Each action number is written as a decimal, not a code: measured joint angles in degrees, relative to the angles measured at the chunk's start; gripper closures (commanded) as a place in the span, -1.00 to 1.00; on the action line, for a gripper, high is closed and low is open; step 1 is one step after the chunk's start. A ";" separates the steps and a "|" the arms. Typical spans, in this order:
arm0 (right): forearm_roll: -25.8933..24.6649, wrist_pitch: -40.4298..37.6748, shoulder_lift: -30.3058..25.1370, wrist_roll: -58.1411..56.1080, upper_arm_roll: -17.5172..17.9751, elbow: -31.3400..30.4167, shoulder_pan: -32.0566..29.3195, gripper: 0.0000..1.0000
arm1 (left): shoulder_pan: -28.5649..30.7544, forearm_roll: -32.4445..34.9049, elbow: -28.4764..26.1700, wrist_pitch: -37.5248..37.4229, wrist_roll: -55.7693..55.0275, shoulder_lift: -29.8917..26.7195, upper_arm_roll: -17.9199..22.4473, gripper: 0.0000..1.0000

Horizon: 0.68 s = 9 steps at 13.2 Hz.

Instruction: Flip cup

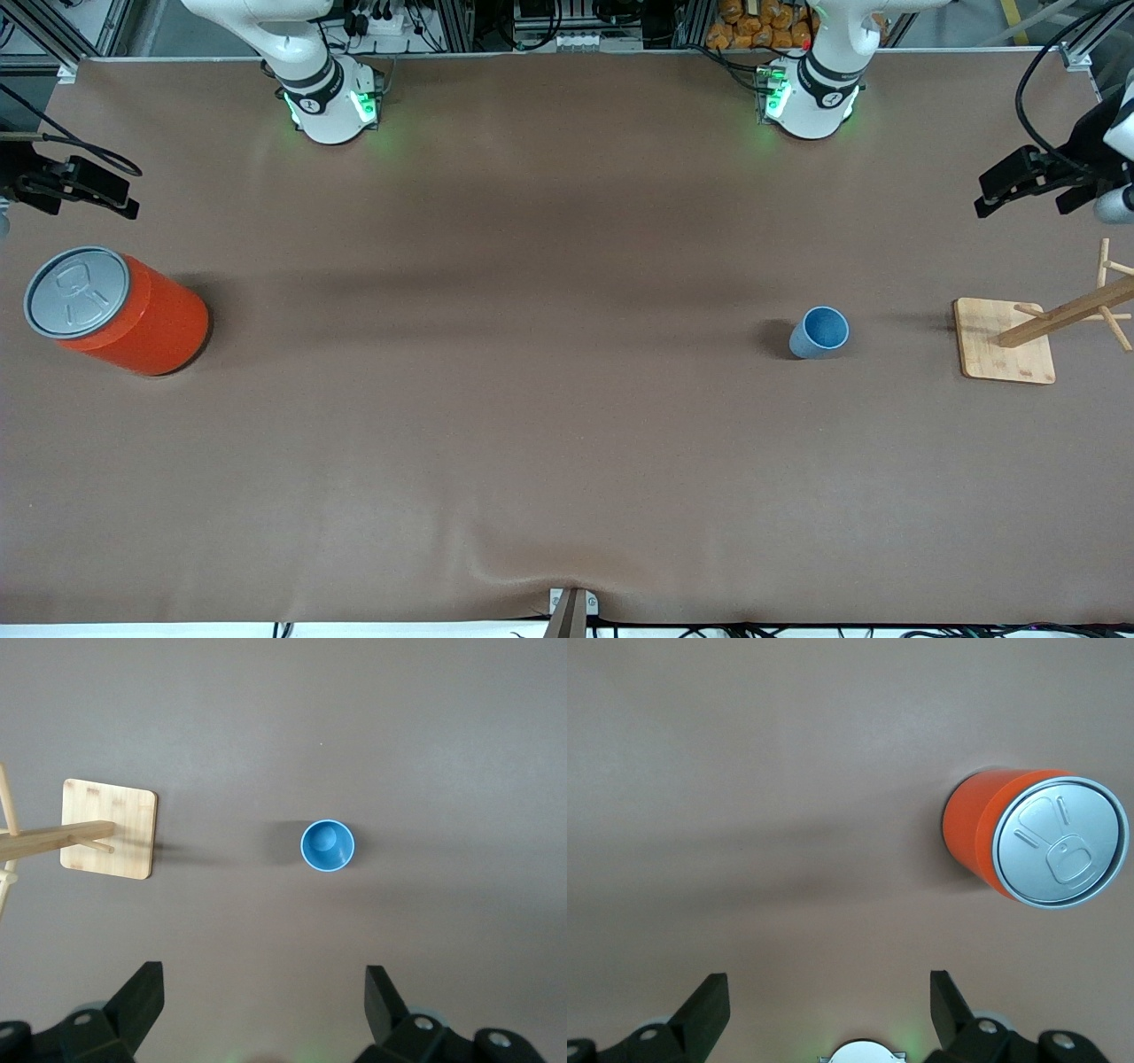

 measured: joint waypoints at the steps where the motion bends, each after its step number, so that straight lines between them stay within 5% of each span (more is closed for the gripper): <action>1: 0.00 0.00 0.00 0.00 0.00 0.00 0.00 -1.00 | -0.04 0.00 0.13 0.14 0.03 0.34 0.00 -1.00; 9: 0.00 0.00 0.00 0.00 0.00 0.00 0.00 -1.00 | -0.02 0.00 0.11 -1.52 0.17 0.78 0.22 -1.00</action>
